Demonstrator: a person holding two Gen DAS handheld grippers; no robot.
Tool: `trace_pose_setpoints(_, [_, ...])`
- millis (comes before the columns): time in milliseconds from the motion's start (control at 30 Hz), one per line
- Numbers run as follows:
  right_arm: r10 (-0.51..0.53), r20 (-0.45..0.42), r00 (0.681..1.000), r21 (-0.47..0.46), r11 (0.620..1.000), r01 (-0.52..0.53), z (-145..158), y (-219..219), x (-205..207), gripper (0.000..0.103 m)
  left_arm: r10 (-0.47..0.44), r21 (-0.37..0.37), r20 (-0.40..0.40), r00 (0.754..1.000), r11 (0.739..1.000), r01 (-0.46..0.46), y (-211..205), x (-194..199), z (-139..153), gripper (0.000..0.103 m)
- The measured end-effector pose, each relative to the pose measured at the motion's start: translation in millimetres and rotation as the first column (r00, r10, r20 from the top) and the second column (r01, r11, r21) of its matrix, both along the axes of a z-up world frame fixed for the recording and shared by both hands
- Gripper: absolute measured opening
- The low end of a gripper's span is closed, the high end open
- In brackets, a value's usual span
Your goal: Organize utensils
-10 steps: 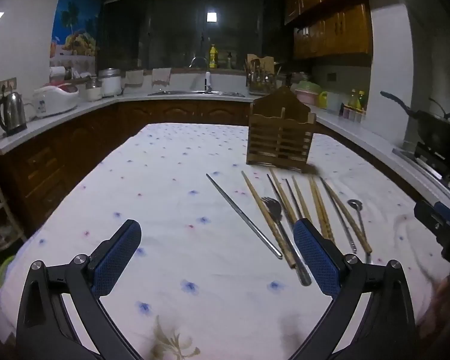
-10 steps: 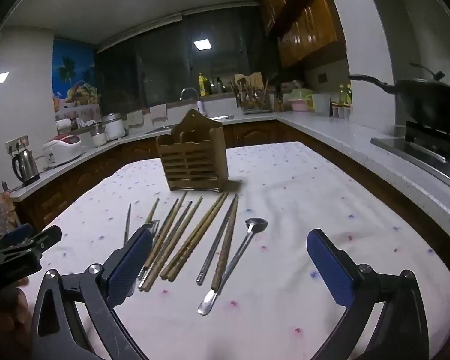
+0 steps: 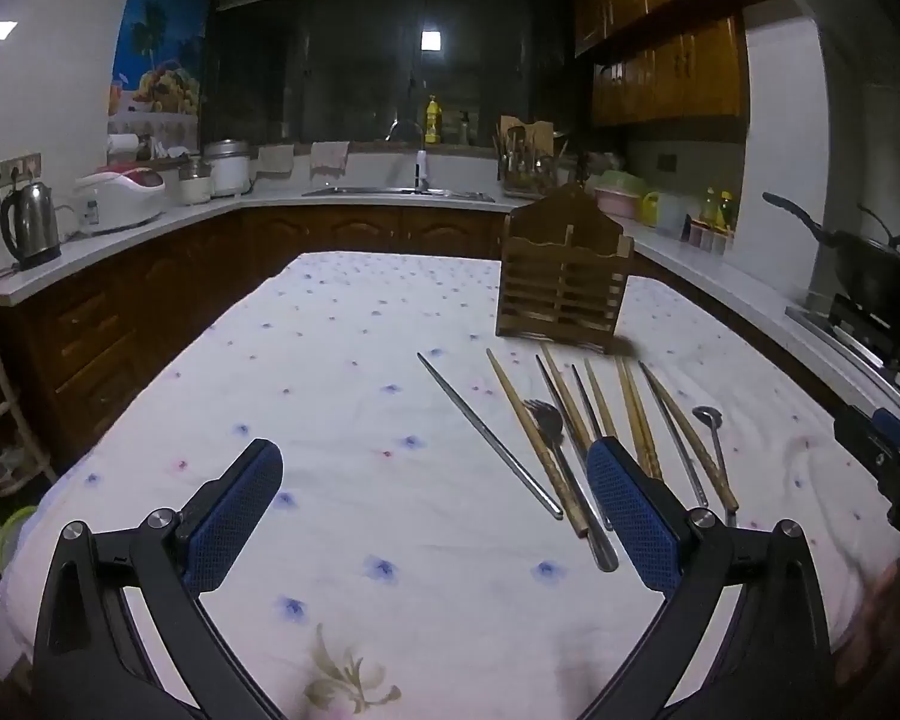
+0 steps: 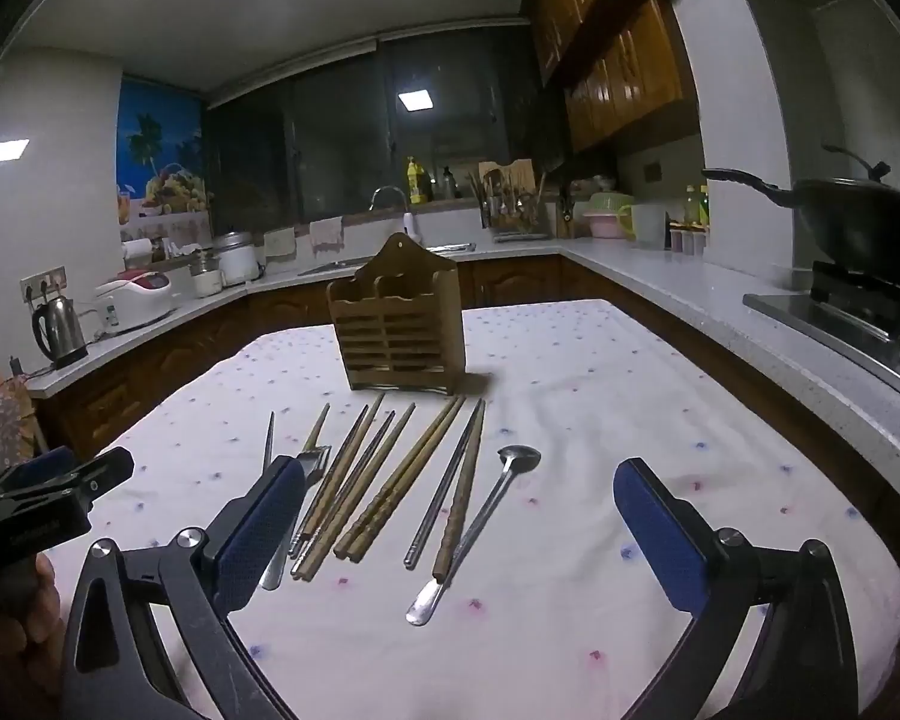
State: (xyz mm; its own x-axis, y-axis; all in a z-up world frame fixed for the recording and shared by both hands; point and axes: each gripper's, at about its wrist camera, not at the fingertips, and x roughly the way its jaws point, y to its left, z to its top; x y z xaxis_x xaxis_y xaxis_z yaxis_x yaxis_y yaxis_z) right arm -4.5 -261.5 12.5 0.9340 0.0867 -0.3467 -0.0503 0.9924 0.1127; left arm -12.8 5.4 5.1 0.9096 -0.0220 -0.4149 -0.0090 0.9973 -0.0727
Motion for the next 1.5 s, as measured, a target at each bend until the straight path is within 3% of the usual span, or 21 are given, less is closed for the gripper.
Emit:
trace_pose_setpoints(267, [0.010, 0.009, 1.000, 0.005, 1.000, -0.010, 13.6, -8.7, -5.9, 0.103, 0.003, 0.007, 0.002, 1.000, 1.000, -0.003, 1.1, -3.0, 7.0, 0.103])
trace_pose_setpoints(1500, [0.043, 0.026, 0.999, 0.035, 0.998, -0.044, 3.6, 0.3, -4.6, 0.103, 0.017, 0.027, 0.005, 1.000, 0.999, -0.017, -2.6, 2.4, 8.1, 0.103])
